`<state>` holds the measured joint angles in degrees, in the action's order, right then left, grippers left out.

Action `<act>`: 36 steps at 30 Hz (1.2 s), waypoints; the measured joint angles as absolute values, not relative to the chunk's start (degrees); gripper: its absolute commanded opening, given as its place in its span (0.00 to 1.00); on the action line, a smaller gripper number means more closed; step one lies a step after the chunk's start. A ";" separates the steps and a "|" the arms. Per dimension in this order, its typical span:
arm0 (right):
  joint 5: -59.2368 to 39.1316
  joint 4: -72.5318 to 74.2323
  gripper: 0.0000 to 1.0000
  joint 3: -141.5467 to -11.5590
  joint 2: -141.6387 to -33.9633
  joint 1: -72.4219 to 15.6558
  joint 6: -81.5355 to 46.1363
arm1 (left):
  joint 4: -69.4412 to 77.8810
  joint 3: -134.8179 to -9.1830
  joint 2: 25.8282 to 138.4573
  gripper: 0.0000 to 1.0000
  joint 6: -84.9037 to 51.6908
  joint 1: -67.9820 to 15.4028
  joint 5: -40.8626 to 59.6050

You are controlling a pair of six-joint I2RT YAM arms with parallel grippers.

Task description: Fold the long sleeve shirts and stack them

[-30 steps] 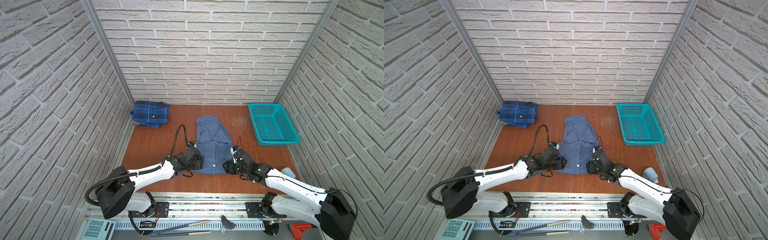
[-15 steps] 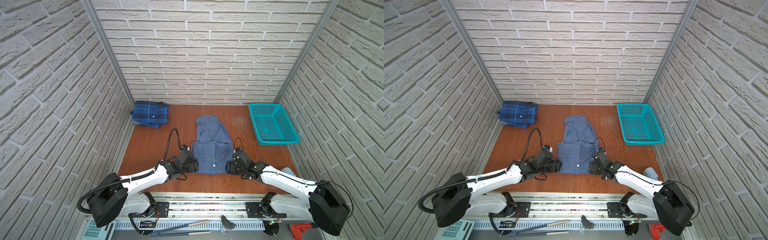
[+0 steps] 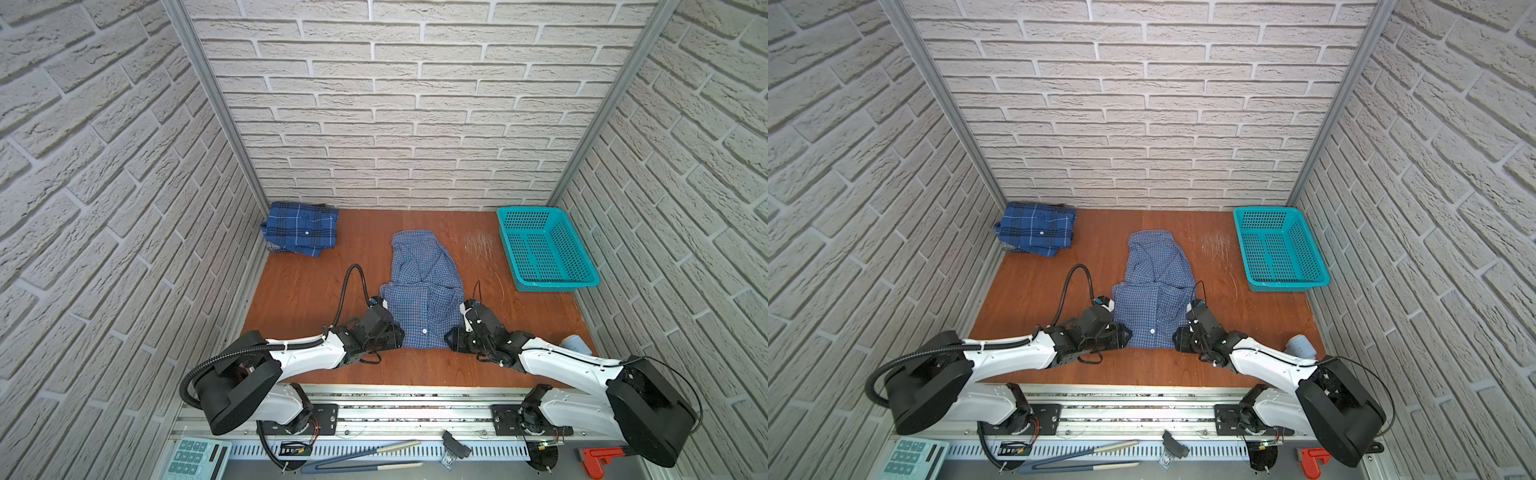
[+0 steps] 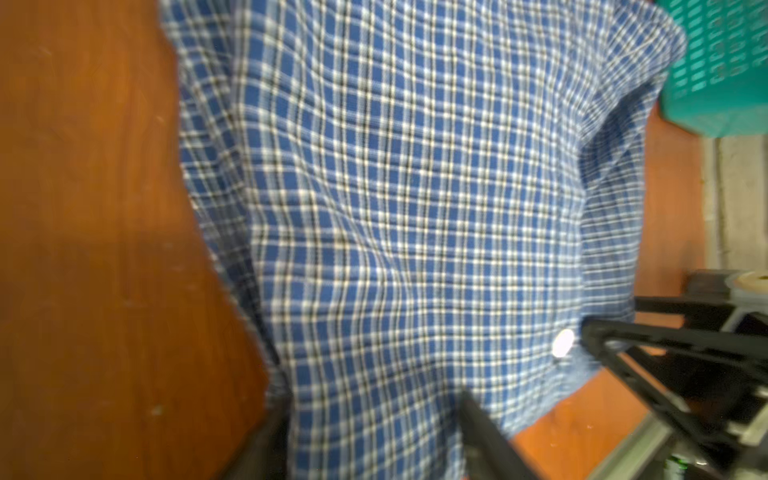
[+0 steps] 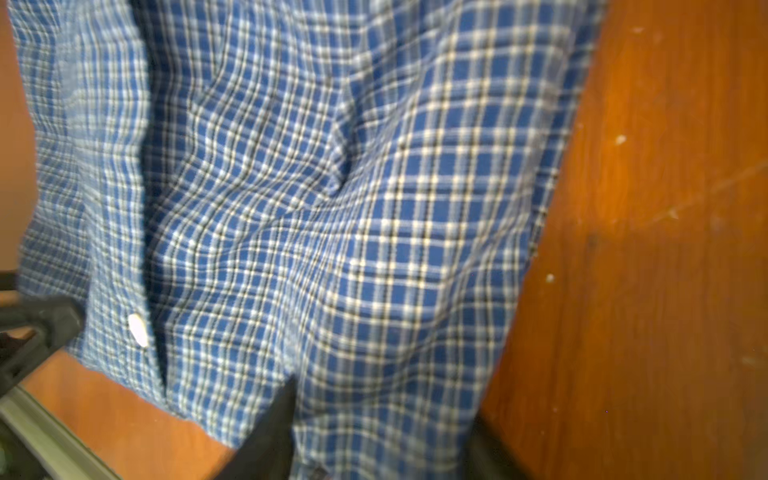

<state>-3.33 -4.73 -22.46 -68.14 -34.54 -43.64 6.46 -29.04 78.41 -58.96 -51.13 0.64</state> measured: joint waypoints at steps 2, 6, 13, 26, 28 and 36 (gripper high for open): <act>-3.97 -6.61 0.13 -23.46 -67.53 -34.54 -44.16 | 6.61 -29.34 77.93 0.00 -59.20 -51.13 1.23; -5.13 -13.80 0.06 -26.70 -60.62 -34.61 -44.27 | 4.54 -30.22 71.77 0.00 -59.27 -51.40 2.35; -8.10 -29.04 0.07 -32.18 -46.44 -35.48 -45.67 | -1.26 -31.27 55.46 0.00 -62.30 -56.42 1.50; -5.80 -48.07 0.07 -58.33 -58.92 -32.08 -42.83 | -9.37 -45.47 58.92 0.00 -61.30 -47.79 4.73; -5.63 -48.12 0.07 -63.07 -66.02 -29.67 -40.97 | -8.60 -45.93 61.58 0.00 -60.10 -41.58 8.36; -8.78 -44.77 0.10 -78.00 -88.77 -20.43 -33.17 | -5.58 -53.41 78.48 0.20 -54.74 -28.51 19.90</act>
